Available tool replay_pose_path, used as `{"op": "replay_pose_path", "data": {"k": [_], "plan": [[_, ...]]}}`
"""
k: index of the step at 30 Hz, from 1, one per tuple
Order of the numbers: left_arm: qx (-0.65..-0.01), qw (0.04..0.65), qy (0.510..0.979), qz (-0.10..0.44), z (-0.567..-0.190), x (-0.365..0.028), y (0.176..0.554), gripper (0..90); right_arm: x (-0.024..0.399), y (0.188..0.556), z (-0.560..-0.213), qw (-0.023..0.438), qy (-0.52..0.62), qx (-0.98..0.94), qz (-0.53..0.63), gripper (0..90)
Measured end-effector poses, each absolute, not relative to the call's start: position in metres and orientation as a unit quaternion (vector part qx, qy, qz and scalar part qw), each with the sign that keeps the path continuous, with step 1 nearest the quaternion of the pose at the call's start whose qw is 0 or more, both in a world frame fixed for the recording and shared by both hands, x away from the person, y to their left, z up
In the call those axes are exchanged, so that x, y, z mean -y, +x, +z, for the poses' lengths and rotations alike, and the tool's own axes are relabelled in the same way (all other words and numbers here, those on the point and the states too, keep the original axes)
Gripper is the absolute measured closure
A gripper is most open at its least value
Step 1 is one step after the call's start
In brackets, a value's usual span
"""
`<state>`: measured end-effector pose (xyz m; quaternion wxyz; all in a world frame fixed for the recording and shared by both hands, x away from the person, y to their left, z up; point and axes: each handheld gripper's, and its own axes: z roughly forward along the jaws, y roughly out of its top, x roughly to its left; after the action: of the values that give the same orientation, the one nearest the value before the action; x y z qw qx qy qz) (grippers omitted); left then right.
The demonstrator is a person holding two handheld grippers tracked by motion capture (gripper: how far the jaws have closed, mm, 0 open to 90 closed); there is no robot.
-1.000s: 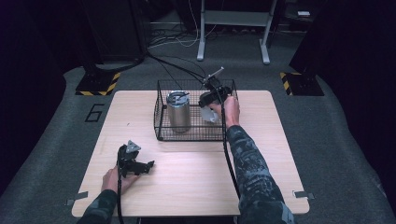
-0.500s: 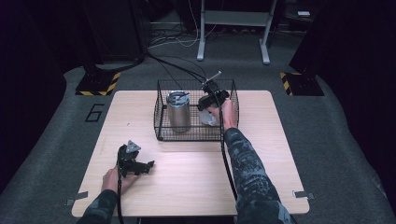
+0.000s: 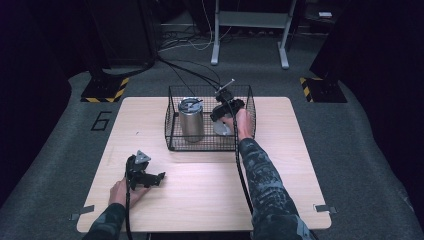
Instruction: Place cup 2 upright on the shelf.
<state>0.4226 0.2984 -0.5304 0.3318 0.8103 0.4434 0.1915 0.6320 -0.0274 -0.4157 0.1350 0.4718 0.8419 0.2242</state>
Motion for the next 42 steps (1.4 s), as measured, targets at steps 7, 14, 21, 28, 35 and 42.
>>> {"op": "replay_pose_path", "data": {"k": [7,14,21,28,35,42], "plan": [[-0.446,0.333,0.809,0.19,-0.531,-0.298,0.422,0.0,0.027,0.631,-0.417,0.135,0.469,-0.844,0.222,4.7],[-0.447,0.335,0.808,0.189,-0.531,-0.298,0.422,0.0,0.032,0.628,-0.413,0.122,0.476,-0.839,0.234,1.0],[-0.447,0.335,0.807,0.19,-0.531,-0.298,0.423,0.0,0.04,0.619,-0.401,0.133,0.472,-0.827,0.274,0.0],[-0.446,0.336,0.807,0.191,-0.531,-0.298,0.423,0.0,0.047,0.605,-0.383,0.138,0.45,-0.829,0.302,0.0],[-0.446,0.336,0.808,0.189,-0.531,-0.298,0.423,0.0,0.05,0.581,-0.363,0.15,0.42,-0.826,0.345,0.0],[-0.446,0.336,0.808,0.189,-0.531,-0.298,0.423,0.0,0.055,0.549,-0.35,0.154,0.378,-0.833,0.374,0.1]]}}
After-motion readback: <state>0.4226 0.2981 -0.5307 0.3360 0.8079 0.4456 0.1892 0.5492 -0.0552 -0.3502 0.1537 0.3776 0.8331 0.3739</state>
